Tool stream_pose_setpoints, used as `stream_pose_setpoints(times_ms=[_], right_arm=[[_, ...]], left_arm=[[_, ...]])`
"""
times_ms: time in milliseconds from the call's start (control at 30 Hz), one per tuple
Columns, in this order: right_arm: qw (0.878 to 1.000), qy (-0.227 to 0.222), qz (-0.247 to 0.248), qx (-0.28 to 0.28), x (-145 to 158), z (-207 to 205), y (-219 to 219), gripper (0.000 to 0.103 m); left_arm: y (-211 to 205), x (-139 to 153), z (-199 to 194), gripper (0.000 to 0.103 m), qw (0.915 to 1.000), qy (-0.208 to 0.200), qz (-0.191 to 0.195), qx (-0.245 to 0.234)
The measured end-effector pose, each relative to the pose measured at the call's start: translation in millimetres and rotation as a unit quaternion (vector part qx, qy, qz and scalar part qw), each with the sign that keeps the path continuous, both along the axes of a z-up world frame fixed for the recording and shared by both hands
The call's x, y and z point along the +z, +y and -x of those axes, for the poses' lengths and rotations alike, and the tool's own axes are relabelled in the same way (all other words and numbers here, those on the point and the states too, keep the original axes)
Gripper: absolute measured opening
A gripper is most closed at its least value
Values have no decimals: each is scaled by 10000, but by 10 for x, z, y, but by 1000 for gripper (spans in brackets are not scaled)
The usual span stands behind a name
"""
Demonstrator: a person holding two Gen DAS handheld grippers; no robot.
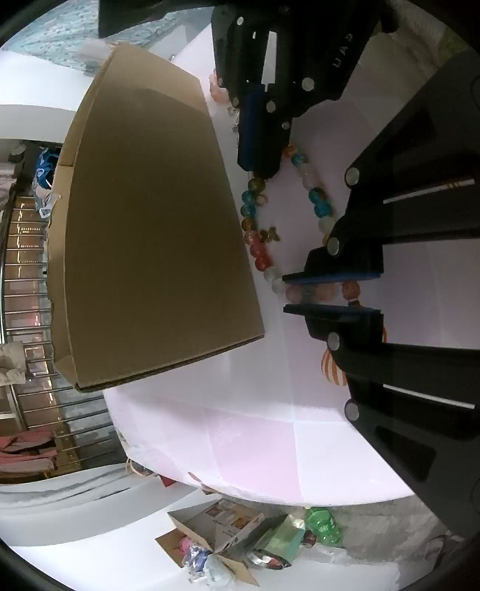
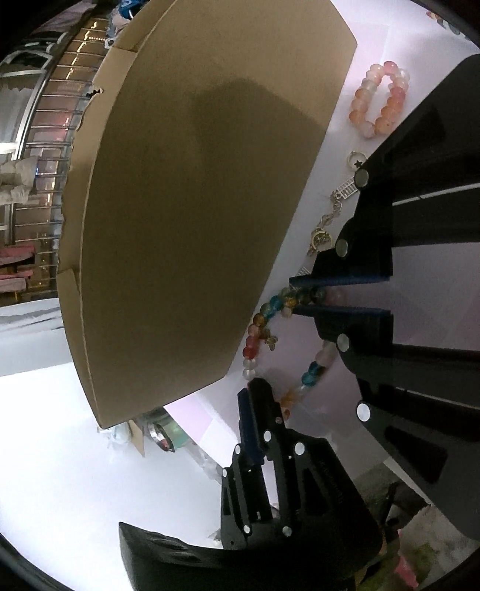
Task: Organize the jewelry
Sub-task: 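Grasp the multicolour bead bracelet with the right tool, then lift the bead bracelet into the box and open the right tool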
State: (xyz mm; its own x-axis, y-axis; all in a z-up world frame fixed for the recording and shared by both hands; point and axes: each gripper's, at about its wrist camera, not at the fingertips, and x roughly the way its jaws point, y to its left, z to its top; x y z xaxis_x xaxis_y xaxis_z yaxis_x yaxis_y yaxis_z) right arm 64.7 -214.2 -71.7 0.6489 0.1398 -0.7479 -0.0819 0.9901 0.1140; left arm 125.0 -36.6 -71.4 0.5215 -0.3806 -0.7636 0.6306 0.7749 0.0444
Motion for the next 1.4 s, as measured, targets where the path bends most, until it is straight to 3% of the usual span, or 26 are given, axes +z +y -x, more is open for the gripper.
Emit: stream_pose_setpoints(times_ms=[467,867,1233,1400], right_arm=[[9997,-225,-54,-82,82,69,-31,10],[9984,-548,-47,-104,234,235,-45,10],[9953,-947,-133,-158,466,479,-65,10],[9915,-1291,-92,-136,711,596,-92,10]], left_arm=[[40,120,101,9,9998,-15,175,39],[79,350,296,9,9991,-263,324,46],[99,707,580,9,9965,-656,527,-13],[74,1031,716,9,9925,-966,731,-143]])
